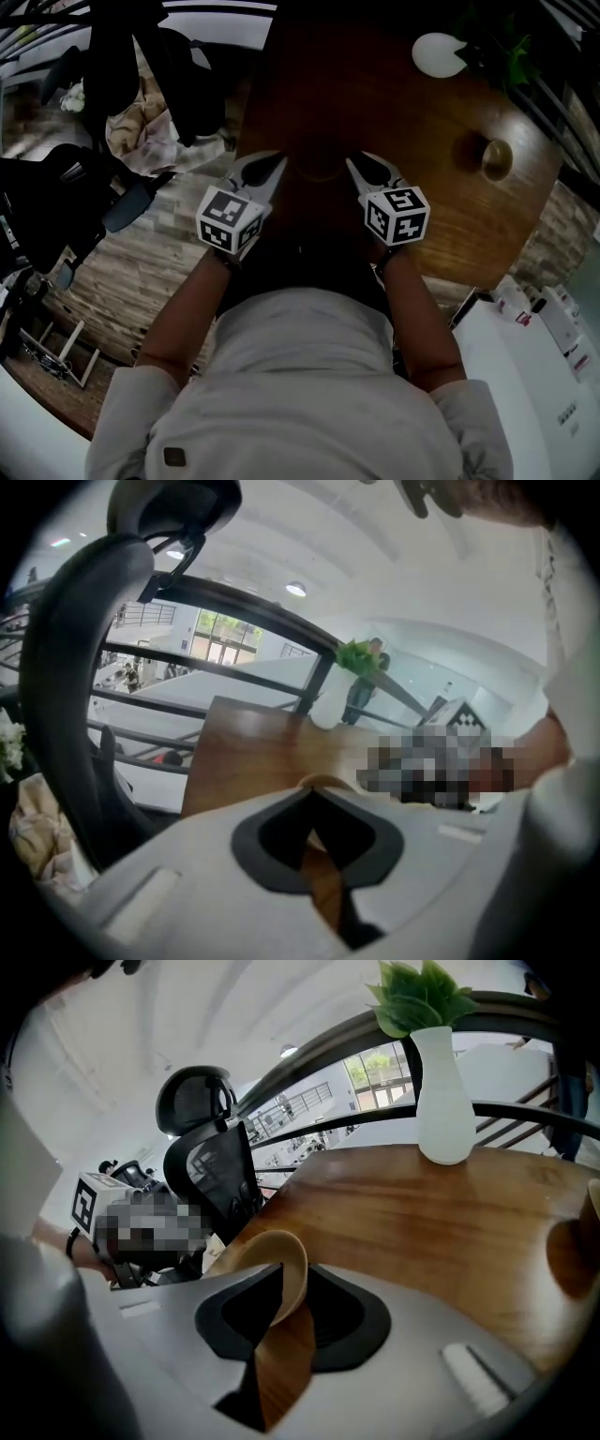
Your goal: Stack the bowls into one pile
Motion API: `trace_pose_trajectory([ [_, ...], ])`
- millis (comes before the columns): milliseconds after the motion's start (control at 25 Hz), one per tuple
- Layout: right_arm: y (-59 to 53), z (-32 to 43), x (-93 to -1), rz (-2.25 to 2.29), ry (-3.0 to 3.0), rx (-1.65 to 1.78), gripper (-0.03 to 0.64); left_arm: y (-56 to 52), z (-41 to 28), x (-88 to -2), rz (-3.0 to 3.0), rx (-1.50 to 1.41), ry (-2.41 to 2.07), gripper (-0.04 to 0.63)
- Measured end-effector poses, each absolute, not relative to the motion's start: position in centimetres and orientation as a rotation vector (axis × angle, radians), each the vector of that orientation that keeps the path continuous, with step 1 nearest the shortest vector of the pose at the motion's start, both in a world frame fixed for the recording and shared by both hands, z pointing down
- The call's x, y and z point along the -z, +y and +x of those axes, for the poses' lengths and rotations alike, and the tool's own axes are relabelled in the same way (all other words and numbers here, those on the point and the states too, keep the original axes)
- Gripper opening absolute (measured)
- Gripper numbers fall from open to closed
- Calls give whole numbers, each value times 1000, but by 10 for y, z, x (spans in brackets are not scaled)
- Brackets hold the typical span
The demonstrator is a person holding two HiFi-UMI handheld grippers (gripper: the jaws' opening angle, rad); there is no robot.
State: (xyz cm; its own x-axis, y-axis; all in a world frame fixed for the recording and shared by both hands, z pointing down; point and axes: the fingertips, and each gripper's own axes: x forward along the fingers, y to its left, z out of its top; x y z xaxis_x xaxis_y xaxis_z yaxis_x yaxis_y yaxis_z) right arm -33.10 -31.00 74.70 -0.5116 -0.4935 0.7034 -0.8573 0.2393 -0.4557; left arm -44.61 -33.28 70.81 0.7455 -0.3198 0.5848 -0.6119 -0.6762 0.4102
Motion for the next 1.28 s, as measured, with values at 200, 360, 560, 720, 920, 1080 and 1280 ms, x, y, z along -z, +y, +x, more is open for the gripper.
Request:
trace_pose_trajectory([
  [200, -311, -335, -765, 1216, -2087, -1209, 91, -332, -449, -720, 2312, -644, -706, 5],
  [360, -312, -338, -775, 1202, -2078, -1222, 89, -331, -451, -726, 2297, -646, -712, 5],
  [560, -314, -339, -780, 1195, -2076, -1229, 89, -330, -452, -729, 2287, -645, -714, 5],
  [720, -316, -340, -781, 1203, -2070, -1204, 46, -329, -454, -730, 2281, -644, -718, 5],
  [920, -317, -346, -776, 1212, -2084, -1171, 21, -326, -458, -721, 2292, -641, -730, 5],
  [1080, -314, -351, -762, 1224, -2106, -1159, 20, -320, -463, -708, 2309, -640, -738, 5],
  [1280, -308, -353, -732, 1270, -2135, -1123, 20, -307, -468, -680, 2348, -630, -742, 5],
])
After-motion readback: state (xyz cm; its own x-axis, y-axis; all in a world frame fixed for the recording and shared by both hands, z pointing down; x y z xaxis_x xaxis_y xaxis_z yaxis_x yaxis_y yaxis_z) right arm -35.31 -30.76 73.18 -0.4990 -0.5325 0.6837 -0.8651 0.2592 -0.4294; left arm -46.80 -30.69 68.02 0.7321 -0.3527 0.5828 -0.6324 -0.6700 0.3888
